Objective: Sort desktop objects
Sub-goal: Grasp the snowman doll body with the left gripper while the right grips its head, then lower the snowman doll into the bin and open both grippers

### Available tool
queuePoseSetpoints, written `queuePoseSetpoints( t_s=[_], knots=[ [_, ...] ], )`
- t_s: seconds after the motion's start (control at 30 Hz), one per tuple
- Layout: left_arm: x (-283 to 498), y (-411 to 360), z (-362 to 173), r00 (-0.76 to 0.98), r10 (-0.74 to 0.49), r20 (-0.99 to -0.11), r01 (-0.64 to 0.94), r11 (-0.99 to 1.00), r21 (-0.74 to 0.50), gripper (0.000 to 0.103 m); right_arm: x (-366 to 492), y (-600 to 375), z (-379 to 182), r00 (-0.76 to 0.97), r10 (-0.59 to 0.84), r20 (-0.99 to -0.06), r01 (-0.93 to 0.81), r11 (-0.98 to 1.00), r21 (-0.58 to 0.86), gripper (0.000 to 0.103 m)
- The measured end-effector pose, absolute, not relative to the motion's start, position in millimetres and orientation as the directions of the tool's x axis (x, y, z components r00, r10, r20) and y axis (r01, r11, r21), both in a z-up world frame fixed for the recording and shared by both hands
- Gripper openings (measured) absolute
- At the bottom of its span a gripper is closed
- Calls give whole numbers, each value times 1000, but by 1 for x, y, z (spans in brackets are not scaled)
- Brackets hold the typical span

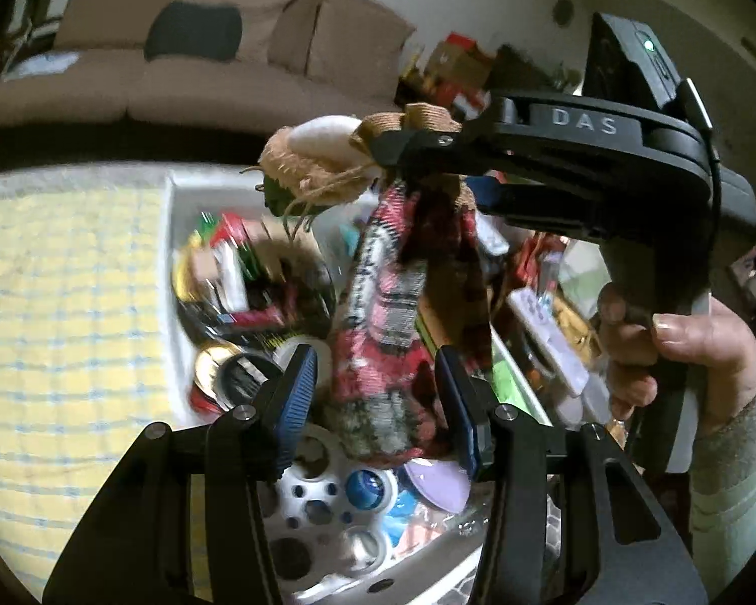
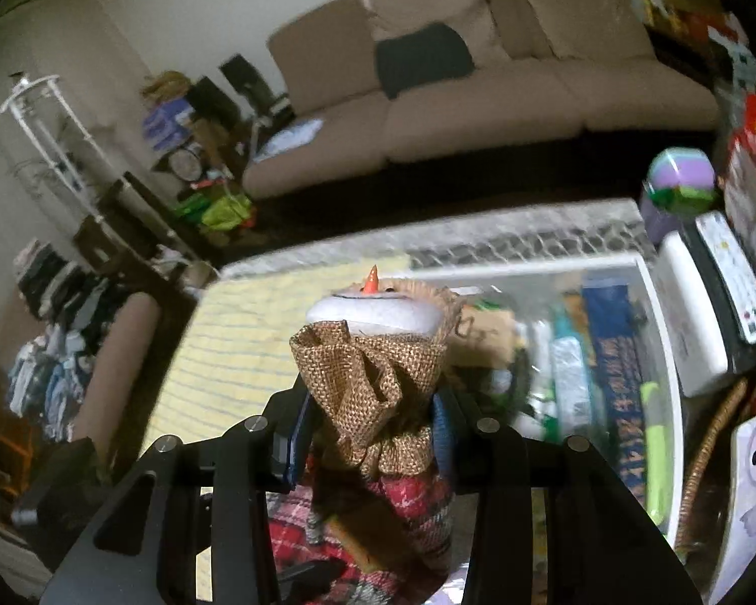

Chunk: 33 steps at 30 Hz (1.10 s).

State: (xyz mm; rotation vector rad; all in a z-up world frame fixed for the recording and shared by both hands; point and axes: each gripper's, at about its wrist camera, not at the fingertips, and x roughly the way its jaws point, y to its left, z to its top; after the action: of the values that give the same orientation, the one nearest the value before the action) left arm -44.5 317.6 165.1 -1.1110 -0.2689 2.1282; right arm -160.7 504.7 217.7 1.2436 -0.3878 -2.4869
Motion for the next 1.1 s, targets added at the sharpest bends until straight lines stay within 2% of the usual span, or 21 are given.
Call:
queuePoseSetpoints(
  t_s=[0.2,0.43,0.67,0.9,1.1],
  knots=[
    [-53,346,114,-312,620,-720,-461,-761,-456,45,-171,536,162,-537,-391,-747,120,-913,391,41],
    [-58,341,96,-268,618,-739,-442,-761,-475,45,-181,538,110,-465,-412,-784,108,-905,412,42],
    [-46,342,102,-265,582,-769,-460,-777,-430,47,-184,525,96,-412,-400,-818,125,-915,384,53],
    [-41,341,112,-259,576,-775,-466,-778,-422,47,-170,511,100,-379,-359,-853,179,-933,313,53],
    [-34,336,122,-273,565,-779,-464,-787,-407,55,-160,510,101,-335,-378,-863,166,-925,341,53]
  ],
)
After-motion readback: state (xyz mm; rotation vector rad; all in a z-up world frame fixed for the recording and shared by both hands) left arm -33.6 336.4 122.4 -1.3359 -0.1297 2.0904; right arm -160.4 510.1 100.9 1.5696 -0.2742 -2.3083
